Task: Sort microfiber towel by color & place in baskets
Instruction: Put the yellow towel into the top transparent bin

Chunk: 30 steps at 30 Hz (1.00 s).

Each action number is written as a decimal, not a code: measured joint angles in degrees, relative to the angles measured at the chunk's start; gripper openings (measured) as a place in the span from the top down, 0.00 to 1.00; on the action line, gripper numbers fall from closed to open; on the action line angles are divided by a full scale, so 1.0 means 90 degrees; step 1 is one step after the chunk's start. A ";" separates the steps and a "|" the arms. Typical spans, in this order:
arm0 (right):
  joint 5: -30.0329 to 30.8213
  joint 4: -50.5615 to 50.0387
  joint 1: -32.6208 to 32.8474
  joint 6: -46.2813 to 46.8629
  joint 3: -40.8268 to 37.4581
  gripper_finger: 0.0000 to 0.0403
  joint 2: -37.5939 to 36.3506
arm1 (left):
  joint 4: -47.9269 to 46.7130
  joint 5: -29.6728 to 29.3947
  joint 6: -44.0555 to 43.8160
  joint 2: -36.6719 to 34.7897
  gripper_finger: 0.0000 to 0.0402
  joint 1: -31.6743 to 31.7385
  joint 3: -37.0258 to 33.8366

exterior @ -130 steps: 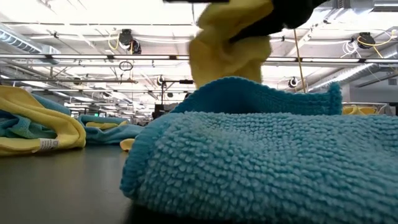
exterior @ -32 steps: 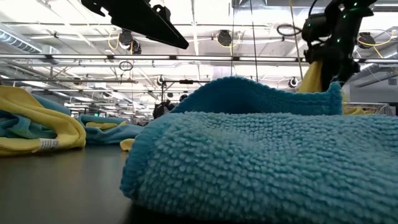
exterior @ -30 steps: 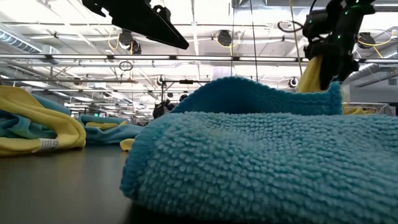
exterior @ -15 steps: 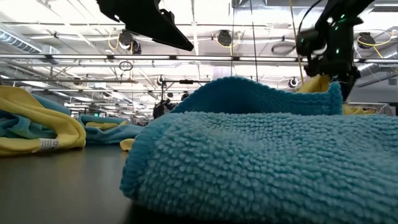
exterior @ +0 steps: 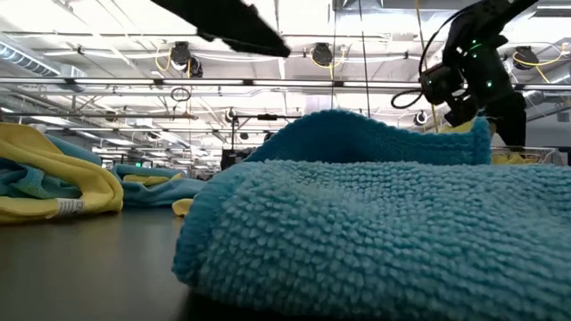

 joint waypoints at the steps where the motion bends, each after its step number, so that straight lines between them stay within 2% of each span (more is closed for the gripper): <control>1: -0.0100 -0.0013 0.0000 -0.0039 0.0000 0.75 -0.0069 | 0.0167 0.0000 0.0111 0.0042 0.30 0.0032 0.0000; 7: -0.0327 0.0017 0.0000 -0.0073 0.0000 0.64 -0.0440 | 0.2095 0.0007 0.0711 0.0763 0.30 0.0448 0.0005; 9: -0.0330 0.0036 0.0000 -0.0030 0.0000 0.60 -0.0515 | 0.2907 0.0192 0.0854 0.1171 0.30 0.0651 0.0036; 12: -0.0337 0.0040 0.0000 0.0095 0.0000 0.56 -0.0600 | 0.3468 0.0560 0.0943 0.1765 0.30 0.0946 0.0330; 16: -0.0336 0.0013 0.0000 0.0225 0.0021 0.54 -0.0719 | 0.3482 0.0723 0.0935 0.2389 0.30 0.1232 0.0889; 20: -0.0422 -0.0141 0.0000 0.0352 0.0252 0.54 -0.0925 | 0.3342 0.0832 0.0845 0.2682 0.30 0.1325 0.1192; 26: -0.1200 -0.0255 0.0005 0.0310 0.0943 0.58 -0.1377 | 0.3140 0.0911 0.0782 0.2682 0.30 0.1354 0.1195; 30: -0.1667 0.0189 0.0149 0.0081 0.1304 0.60 -0.1716 | 0.2964 0.0911 0.0779 0.2680 0.30 0.1351 0.1195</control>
